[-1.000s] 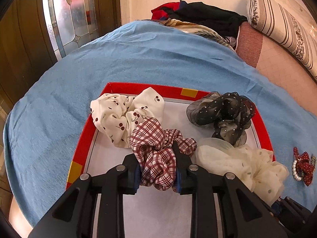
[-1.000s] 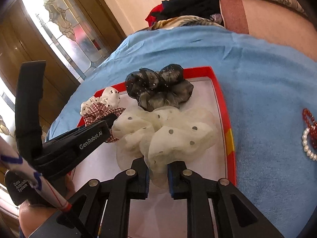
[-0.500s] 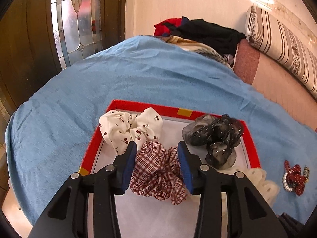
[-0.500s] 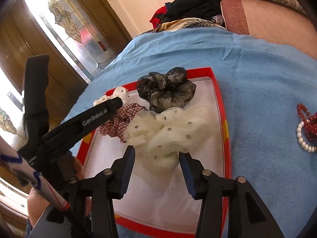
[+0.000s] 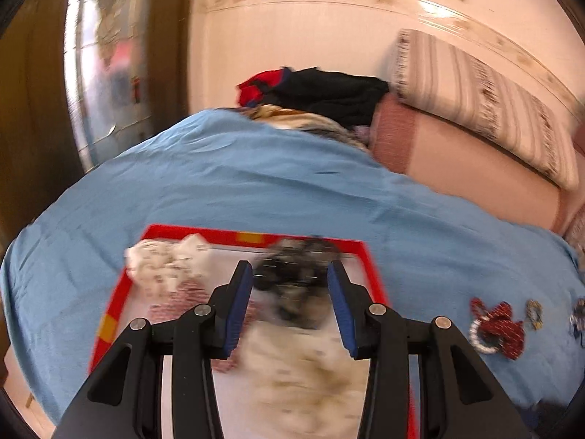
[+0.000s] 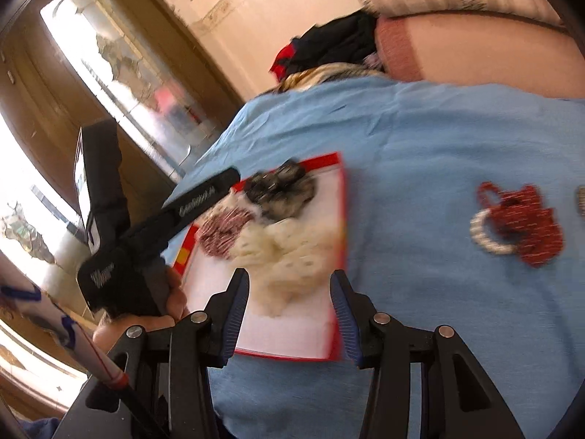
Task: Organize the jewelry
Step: 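Lower both scrunchies into the tray and open both tools, then grasp the red polka-dot scrunchie with the left tool while the right tool grasps the leopard-print hair tie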
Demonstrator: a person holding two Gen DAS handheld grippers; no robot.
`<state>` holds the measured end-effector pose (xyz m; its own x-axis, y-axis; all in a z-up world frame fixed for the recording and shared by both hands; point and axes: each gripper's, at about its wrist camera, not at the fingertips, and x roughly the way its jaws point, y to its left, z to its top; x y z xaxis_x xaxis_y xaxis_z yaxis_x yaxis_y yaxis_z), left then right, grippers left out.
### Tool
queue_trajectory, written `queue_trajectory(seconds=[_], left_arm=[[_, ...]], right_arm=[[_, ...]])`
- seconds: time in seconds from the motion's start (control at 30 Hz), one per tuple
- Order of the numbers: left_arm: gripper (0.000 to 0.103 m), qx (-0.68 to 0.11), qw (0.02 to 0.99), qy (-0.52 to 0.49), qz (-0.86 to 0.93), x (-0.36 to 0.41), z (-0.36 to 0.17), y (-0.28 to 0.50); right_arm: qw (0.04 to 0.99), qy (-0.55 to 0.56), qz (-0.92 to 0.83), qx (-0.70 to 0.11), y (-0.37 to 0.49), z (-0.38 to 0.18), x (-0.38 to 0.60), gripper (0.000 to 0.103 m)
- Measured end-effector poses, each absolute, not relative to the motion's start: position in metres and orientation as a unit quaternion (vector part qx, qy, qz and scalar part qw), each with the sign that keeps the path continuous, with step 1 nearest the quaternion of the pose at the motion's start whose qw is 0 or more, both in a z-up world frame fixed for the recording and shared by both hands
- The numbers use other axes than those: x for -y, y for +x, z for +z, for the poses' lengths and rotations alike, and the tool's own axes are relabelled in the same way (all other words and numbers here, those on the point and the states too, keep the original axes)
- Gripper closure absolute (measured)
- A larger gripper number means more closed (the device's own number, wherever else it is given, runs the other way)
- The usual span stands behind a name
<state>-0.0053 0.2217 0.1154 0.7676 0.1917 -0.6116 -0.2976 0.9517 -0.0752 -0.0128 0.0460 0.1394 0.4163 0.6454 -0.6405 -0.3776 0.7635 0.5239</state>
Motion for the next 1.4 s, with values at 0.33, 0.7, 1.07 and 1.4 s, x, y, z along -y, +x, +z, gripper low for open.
queue_trajectory(seconds=[0.33, 0.7, 1.07, 1.4], left_arm=[[0.062, -0.336, 0.941, -0.028, 0.034, -0.129, 0.105, 0.007], [0.062, -0.389, 0.921, -0.009, -0.016, -0.079, 0.071, 0.018], [0.062, -0.405, 0.913, 0.003, -0.040, -0.071, 0.063, 0.018], [0.058, -0.426, 0.899, -0.019, -0.100, -0.055, 0.059, 0.024]], right_arm=[[0.870, 0.210, 0.186, -0.406, 0.008, 0.139, 0.094, 0.052], [0.864, 0.276, 0.057, -0.417, 0.042, 0.101, 0.210, 0.052], [0.845, 0.243, 0.030, -0.476, 0.095, 0.057, 0.211, 0.048], [0.861, 0.107, 0.015, -0.497, 0.114, 0.052, 0.182, 0.086]])
